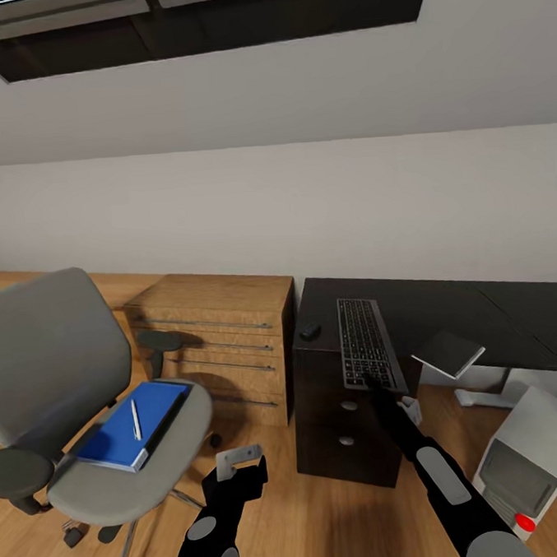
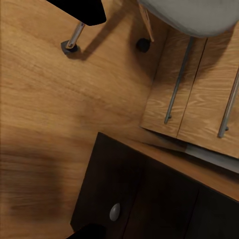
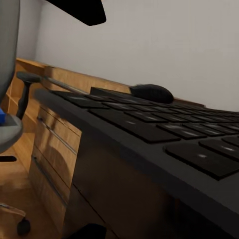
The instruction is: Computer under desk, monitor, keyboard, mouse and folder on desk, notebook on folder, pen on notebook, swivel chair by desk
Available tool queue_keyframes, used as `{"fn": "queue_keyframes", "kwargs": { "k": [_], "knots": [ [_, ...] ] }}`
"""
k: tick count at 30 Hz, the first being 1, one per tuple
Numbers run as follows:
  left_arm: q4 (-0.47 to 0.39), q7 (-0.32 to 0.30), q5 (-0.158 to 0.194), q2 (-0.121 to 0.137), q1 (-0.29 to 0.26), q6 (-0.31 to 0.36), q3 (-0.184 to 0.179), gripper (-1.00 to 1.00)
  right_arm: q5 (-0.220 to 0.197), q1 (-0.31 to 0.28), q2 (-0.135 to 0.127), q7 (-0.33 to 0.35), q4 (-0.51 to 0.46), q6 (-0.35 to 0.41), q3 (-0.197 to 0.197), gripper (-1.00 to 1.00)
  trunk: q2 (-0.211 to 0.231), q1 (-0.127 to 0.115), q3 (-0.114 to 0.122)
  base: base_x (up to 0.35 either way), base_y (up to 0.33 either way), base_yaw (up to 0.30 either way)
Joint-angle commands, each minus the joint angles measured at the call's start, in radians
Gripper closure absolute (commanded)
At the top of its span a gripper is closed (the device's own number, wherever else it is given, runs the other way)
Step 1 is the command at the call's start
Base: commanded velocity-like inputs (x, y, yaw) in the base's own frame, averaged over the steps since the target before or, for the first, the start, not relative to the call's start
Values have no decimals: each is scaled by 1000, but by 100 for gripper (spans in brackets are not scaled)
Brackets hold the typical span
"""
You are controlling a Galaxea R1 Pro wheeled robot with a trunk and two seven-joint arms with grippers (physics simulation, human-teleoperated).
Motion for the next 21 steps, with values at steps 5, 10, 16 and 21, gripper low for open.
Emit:
{"fn": "queue_keyframes", "kwargs": {
  "k": [5, 10, 16, 21],
  "knots": [
    [1, 8, 7, 0, -1, 2, -2, -100, -10, 0, 0, 3, 0, 9, -29, -100, -1, 0, -1, 92, 1, 0],
    [3, 8, 7, -1, -1, 3, -2, -100, -10, 0, -7, 2, 0, 9, -47, -100, -1, 0, -1, 92, 0, 0],
    [7, 8, 7, -1, -1, 2, -9, -100, -10, 0, -15, 2, 0, 9, -51, -100, -1, 0, -1, 18, 0, 0],
    [9, 8, 7, -1, -1, 2, -13, -100, -10, 0, -17, 2, 0, 9, -52, -100, -1, 0, -1, 3, 0, 0]
  ]
}}
